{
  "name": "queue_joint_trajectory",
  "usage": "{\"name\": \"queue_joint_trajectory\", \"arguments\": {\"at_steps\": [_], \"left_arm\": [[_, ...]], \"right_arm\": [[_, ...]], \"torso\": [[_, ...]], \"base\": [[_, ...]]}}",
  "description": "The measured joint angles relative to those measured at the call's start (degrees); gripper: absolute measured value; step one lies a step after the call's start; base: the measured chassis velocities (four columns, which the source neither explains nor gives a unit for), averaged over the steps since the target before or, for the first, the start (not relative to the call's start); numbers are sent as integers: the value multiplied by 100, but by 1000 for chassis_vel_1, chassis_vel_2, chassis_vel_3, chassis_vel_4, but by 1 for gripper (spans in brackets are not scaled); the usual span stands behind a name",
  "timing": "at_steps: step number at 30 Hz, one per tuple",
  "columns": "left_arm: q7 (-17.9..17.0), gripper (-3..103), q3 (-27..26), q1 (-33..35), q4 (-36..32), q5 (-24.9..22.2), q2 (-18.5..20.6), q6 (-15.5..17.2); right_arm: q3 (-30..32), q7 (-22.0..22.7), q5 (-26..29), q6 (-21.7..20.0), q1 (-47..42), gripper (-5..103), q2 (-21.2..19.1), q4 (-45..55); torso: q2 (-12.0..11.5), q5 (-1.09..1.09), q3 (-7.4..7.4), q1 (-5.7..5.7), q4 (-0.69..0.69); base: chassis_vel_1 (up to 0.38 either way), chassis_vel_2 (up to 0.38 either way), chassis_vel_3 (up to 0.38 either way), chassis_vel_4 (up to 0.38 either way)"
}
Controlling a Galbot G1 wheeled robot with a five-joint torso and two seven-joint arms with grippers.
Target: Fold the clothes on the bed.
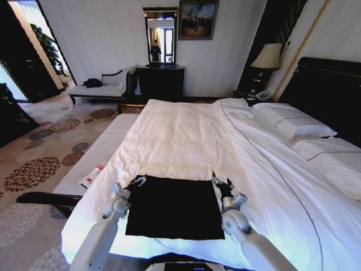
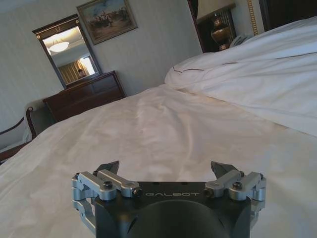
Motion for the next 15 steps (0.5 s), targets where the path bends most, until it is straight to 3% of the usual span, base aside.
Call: {"name": "queue_joint_trajectory", "arguments": {"at_steps": [4, 7, 10, 13, 15], "left_arm": [[19, 71, 51, -22, 48, 24, -27, -36], [19, 66, 69, -30, 56, 24, -44, -37], [19, 49, 94, -47, 67, 30, -78, -37], [19, 44, 100, -52, 68, 32, -91, -36], [12, 33, 83, -54, 53, 24, -95, -36]], "right_arm": [[15, 16, -3, 0, -21, 100, -5, 4], [25, 30, -3, -1, -30, 100, -12, 6], [30, 42, -3, -2, -37, 100, -12, 9], [31, 46, -4, -3, -41, 100, -6, 12], [31, 48, -8, -4, -43, 100, -1, 11]], "torso": [[0, 0, 0, 0, 0], [0, -1, 0, 0, 0], [0, -1, 0, 0, 0], [0, -1, 0, 0, 0], [0, -2, 0, 0, 0]], "base": [[0, 0, 0, 0], [0, 0, 0, 0], [0, 0, 0, 0], [0, 0, 0, 0], [0, 0, 0, 0]]}}
